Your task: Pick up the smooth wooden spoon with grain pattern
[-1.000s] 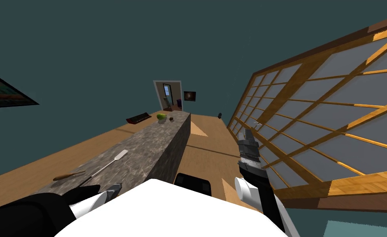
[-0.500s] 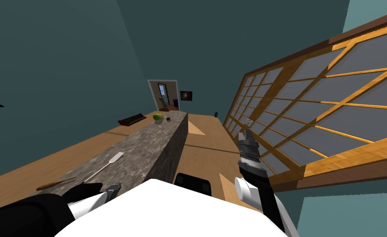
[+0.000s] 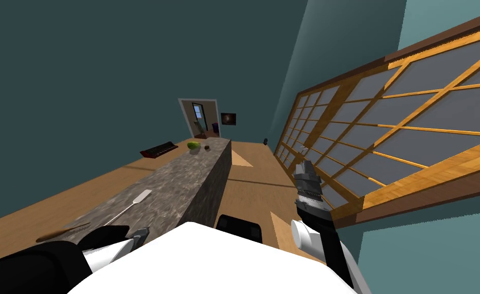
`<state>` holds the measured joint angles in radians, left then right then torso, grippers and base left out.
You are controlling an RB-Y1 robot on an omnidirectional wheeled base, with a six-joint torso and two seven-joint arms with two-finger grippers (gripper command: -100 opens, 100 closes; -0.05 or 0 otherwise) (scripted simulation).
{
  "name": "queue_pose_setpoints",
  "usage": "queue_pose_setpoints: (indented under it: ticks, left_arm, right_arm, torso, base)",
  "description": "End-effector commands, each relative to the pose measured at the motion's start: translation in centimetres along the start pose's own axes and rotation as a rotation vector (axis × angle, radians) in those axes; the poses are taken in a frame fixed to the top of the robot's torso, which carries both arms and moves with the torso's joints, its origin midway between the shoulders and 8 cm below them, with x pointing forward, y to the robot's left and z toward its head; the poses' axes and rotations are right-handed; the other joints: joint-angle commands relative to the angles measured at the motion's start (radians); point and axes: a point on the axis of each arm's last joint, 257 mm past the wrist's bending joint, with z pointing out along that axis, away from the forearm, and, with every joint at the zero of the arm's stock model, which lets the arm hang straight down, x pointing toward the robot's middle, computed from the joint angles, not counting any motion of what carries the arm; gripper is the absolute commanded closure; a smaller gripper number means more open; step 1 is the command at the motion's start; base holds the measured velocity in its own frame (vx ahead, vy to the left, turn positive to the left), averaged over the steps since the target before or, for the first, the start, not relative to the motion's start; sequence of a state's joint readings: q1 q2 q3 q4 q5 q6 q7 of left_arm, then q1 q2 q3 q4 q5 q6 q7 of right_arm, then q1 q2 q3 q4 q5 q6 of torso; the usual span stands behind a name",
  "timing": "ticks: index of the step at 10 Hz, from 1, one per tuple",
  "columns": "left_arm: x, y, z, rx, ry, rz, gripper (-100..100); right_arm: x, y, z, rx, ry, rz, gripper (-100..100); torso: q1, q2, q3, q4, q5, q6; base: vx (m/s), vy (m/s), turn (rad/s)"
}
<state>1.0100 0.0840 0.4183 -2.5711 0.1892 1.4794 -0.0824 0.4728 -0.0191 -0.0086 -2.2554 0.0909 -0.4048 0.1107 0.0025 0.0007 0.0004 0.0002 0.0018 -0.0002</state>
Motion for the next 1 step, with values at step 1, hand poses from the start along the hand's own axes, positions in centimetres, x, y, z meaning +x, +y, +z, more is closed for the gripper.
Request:
queue_pose_setpoints:
  ticks: [1]
  left_arm:
    - [0.00,0.00,0.00,0.000,0.000,0.000,0]
  right_arm:
    - [0.00,0.00,0.00,0.000,0.000,0.000,0]
  torso:
    - [0.000,0.000,0.000,0.000,0.000,0.000]
  base:
    - [0.000,0.000,0.000]
